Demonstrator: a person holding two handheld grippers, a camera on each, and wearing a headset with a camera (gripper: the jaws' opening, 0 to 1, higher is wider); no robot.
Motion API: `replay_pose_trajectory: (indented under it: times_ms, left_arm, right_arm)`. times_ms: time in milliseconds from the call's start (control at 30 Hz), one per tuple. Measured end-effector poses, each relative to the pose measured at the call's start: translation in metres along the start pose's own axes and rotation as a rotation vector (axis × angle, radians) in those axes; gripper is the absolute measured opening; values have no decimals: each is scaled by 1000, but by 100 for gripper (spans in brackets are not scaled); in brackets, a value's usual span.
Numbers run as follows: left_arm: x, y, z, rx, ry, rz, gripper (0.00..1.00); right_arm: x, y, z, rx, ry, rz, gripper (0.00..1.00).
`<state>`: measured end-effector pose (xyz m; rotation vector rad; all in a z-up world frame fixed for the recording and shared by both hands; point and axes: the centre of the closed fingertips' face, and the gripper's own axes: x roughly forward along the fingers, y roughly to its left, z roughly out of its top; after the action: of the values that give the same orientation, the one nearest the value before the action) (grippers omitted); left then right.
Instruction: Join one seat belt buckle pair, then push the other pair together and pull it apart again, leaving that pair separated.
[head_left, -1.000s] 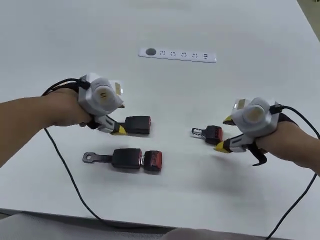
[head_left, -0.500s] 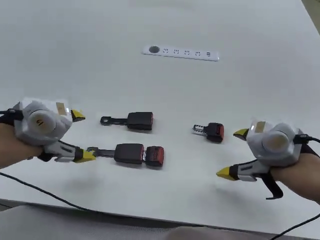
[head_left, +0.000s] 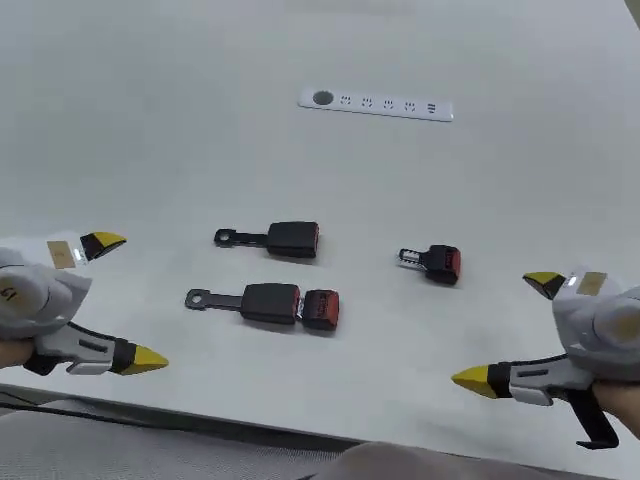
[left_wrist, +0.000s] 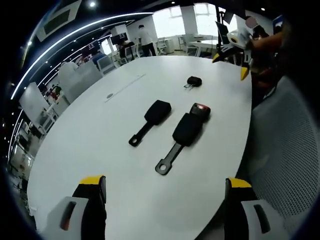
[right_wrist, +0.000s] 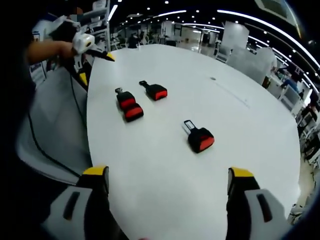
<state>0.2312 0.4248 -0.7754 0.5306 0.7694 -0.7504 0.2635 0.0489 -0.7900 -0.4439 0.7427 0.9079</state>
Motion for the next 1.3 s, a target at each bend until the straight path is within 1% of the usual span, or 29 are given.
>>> replay_pose_trajectory:
  times_ms: [33, 100, 133, 200, 233, 267, 333, 367, 400, 467, 600, 767, 900, 1000, 1100, 1233, 1300]
  left_arm:
    - [1, 0, -1, -1, 1, 2, 100]
    - [1, -1, -2, -6, 7, 9, 100]
    - [0, -1, -2, -14, 4, 14, 100]
    - [-1, -1, 3, -36, -22, 25, 100]
    - [-2, 0, 4, -45, -27, 32, 100]
    - [-2, -1, 4, -47, -26, 33, 100]
    - [-1, -7, 1, -44, -10, 13, 100]
    - [0, -9, 0, -36, -3, 13, 100]
    - [1, -11, 1, -21, -4, 16, 100]
    - [2, -13, 2, -19, -6, 8, 100]
    - [0, -10, 3, -30, -18, 24, 100]
    - [-3, -3, 1, -54, -26, 64, 100]
    - [-1, -4, -4, -52, -32, 81, 100]
    - [-3, -5, -2, -85, -54, 84, 100]
    - [-7, -6, 1, -113, -86, 87, 100]
    - [-9, -6, 3, -134, -107, 90, 100]
    - [-11, -5, 5, -157, -126, 93, 100]
  right_arm:
    - [0, 0, 0, 14, -4, -4, 100]
    - [-1, -4, -2, 23, -3, -30, 100]
    - [0, -4, -1, 41, -8, -35, 100]
    - [-1, -4, 3, 81, -35, -45, 99]
    - [-1, -5, 4, 85, -41, -48, 99]
    - [0, -5, 5, 87, -44, -50, 99]
    - [4, -2, 7, 86, -45, -46, 98]
    - [5, 1, 8, 76, -43, -38, 98]
    - [6, 4, 10, 56, -39, -33, 98]
    - [6, 5, 15, 42, -46, -32, 98]
    - [4, 6, 20, 58, -65, -32, 98]
    - [3, 8, 17, 59, -63, -33, 98]
    - [3, 13, 14, 76, -66, -36, 98]
    - [2, 16, 14, 76, -69, -36, 98]
    - [0, 15, 13, 81, -75, -38, 97]
    - [-3, 12, 7, 104, -81, -50, 97]
    - [-4, 12, 4, 112, -80, -53, 97]
